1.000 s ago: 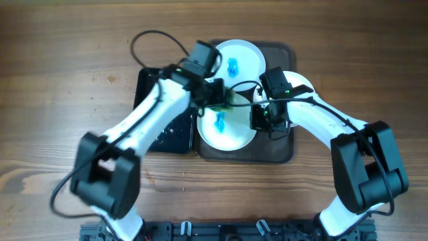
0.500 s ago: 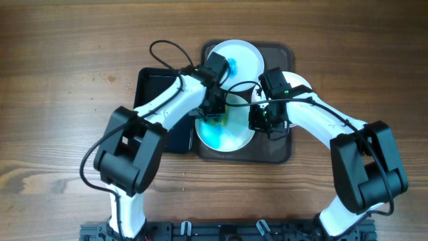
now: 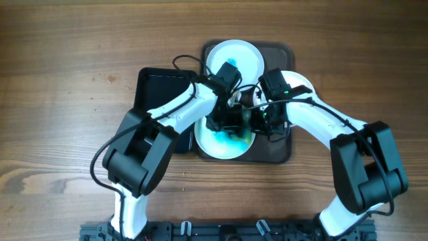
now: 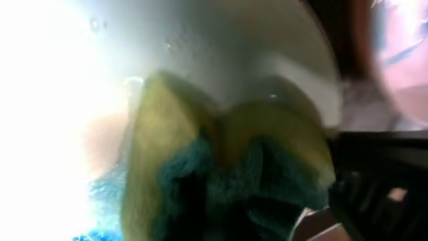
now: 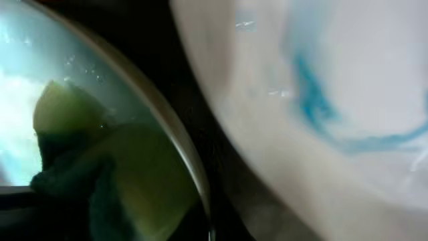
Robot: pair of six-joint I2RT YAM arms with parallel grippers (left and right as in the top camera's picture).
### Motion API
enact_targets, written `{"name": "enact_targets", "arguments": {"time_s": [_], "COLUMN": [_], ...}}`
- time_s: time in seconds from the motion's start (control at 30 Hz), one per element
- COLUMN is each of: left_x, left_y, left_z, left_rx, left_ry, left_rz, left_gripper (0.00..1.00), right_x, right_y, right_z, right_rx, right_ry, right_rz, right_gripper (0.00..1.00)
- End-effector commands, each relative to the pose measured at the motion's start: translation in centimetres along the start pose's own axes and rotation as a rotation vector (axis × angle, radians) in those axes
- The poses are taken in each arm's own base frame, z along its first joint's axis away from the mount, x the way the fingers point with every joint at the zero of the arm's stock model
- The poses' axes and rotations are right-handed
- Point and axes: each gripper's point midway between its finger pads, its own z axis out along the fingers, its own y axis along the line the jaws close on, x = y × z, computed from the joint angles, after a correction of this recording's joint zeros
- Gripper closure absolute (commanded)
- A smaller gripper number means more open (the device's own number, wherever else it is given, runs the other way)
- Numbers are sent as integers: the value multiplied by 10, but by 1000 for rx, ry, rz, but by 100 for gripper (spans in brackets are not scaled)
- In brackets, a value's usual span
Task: Clean dirty plates on tray and stack at the side
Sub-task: 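Scrub the blue stain on the held plate with the sponge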
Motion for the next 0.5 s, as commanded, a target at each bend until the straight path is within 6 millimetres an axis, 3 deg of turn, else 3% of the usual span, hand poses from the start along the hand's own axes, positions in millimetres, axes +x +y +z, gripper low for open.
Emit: {"name": "enact_targets", "arguments": {"time_s": [0.0, 0.13, 0.3, 0.37, 0.47], "left_x": [10, 10, 17, 20, 19], "left_y": [108, 151, 160, 140, 63], "left_z": [0, -22, -28, -18, -4], "left_rx": [-430, -534, -542, -414, 40], "left_ry": [14, 27, 76, 107, 164], "left_rz": [-101, -162, -140, -144, -60], "left_gripper": [96, 96, 96, 96, 96], "right_x": [-2, -2, -3, -3, -4], "right_y": [-17, -17, -17, -17, -18], "right_z": [6, 6, 6, 6, 6], "right_rx": [71, 71, 70, 70, 75], "right_ry": [-13, -13, -16, -17, -23], "right_rz": [18, 18, 25, 29, 74], "right_gripper": [96, 96, 96, 96, 96]}}
